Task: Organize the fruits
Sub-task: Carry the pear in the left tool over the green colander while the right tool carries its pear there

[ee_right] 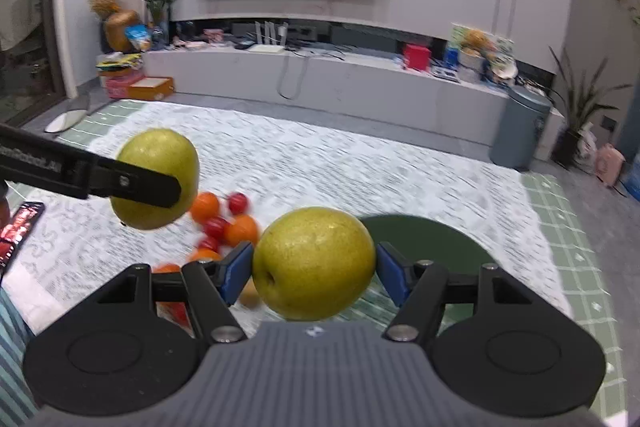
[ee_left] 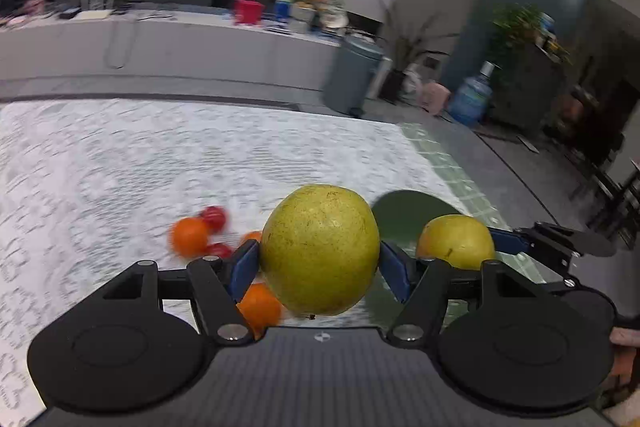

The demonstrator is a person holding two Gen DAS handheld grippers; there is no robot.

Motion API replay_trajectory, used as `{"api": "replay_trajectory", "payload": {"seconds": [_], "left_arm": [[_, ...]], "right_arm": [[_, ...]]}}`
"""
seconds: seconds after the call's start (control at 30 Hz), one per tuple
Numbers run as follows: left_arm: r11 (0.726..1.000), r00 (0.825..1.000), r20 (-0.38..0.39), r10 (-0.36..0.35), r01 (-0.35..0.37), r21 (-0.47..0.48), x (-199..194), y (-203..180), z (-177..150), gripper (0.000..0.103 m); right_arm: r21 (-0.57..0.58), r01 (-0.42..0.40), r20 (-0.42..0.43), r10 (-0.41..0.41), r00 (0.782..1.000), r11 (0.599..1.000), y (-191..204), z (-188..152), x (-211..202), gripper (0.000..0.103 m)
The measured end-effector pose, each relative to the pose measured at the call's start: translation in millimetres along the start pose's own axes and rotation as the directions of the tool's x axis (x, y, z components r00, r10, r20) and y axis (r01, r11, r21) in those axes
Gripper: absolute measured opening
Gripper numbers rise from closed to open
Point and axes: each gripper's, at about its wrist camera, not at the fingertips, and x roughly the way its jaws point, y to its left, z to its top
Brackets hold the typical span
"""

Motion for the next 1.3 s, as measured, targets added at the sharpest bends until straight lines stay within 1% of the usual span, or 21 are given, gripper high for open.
{"api": "replay_trajectory", "payload": {"seconds": [0.1,0.17,0.33,0.43,0.6,0.8,0.97,1.07,1.2,1.3], "left_arm": [[0.998,0.998,-0.026,-0.053,0.054,0.045,12,-23,2,0.075],[0.992,0.994,-0.057,-0.092,0.097,0.078,23,-36,3,0.075],[0.973,0.976,-0.141,-0.167,0.186,0.135,53,-66,7,0.075],[0.963,0.965,-0.184,-0.187,0.217,0.16,70,-79,11,0.075],[0.953,0.953,-0.256,-0.163,0.219,0.21,97,-93,10,0.075],[0.949,0.93,-0.342,-0.134,0.22,0.227,124,-94,5,0.075],[0.941,0.908,-0.406,-0.106,0.223,0.254,138,-97,2,0.075],[0.941,0.894,-0.436,-0.1,0.227,0.249,145,-95,2,0.075],[0.937,0.883,-0.462,-0.084,0.228,0.265,154,-95,-1,0.075],[0.931,0.878,-0.475,-0.054,0.216,0.293,159,-98,-3,0.075]], "right_arm": [[0.005,0.019,-0.037,-0.019,0.999,1.0,-21,-5,-6,0.064],[0.0,0.027,-0.061,-0.027,0.998,1.0,-31,-6,-6,0.064],[-0.017,0.016,-0.128,-0.018,0.992,1.0,-57,-8,0,0.064],[-0.023,-0.01,-0.182,0.006,0.983,1.0,-70,-10,8,0.064],[-0.033,-0.035,-0.264,0.026,0.964,0.999,-85,-16,26,0.064],[-0.072,-0.068,-0.336,0.04,0.941,0.995,-90,-20,47,0.064],[-0.12,-0.104,-0.397,0.048,0.917,0.987,-90,-21,65,0.064],[-0.141,-0.13,-0.431,0.057,0.9,0.981,-90,-21,75,0.064],[-0.165,-0.159,-0.471,0.064,0.88,0.974,-89,-21,86,0.064],[-0.17,-0.174,-0.501,0.067,0.863,0.97,-88,-24,93,0.064]]}}
